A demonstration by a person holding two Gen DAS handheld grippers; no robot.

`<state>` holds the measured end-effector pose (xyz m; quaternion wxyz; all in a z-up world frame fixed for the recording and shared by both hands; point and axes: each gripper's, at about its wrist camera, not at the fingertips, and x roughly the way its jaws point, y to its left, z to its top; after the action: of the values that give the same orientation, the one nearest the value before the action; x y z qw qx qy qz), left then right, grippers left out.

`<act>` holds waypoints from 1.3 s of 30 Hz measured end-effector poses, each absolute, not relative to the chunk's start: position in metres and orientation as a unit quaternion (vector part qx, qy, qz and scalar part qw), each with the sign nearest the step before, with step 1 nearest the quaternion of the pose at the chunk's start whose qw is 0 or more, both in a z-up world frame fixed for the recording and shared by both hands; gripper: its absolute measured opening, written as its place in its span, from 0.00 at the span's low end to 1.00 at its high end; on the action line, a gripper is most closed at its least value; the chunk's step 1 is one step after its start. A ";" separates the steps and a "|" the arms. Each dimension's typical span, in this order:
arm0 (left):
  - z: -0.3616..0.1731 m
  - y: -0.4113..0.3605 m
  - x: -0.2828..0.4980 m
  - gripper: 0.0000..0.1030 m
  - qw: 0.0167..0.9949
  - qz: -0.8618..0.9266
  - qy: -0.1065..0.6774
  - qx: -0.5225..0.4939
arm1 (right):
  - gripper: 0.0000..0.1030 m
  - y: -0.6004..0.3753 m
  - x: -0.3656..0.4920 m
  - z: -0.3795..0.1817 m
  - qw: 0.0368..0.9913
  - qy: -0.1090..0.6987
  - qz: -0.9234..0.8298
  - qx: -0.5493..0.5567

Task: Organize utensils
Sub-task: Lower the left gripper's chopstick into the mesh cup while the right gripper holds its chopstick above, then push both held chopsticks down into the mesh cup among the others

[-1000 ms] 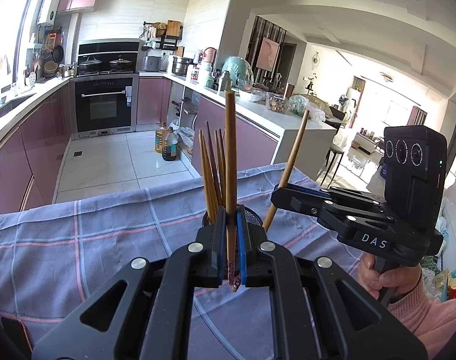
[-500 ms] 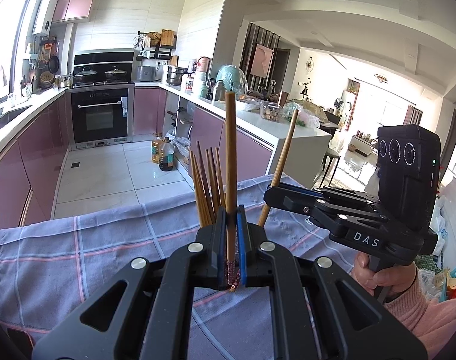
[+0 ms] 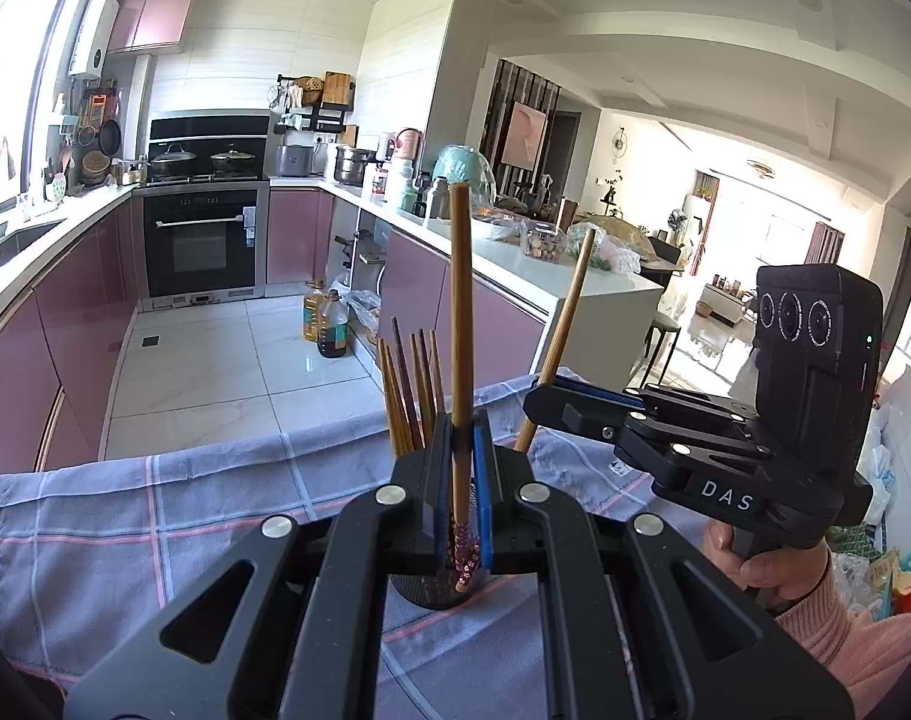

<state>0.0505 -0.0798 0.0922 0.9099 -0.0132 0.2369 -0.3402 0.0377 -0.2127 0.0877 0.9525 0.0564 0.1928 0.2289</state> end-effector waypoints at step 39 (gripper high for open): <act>0.094 -0.094 0.067 0.07 0.909 -0.328 0.258 -0.002 | 0.05 -0.214 0.059 0.092 0.958 0.192 0.201 0.068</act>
<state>0.0667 -0.0943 0.0938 0.9085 -0.0017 0.2585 -0.3282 0.0587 -0.2136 0.0923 0.9582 0.0676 0.1920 0.2009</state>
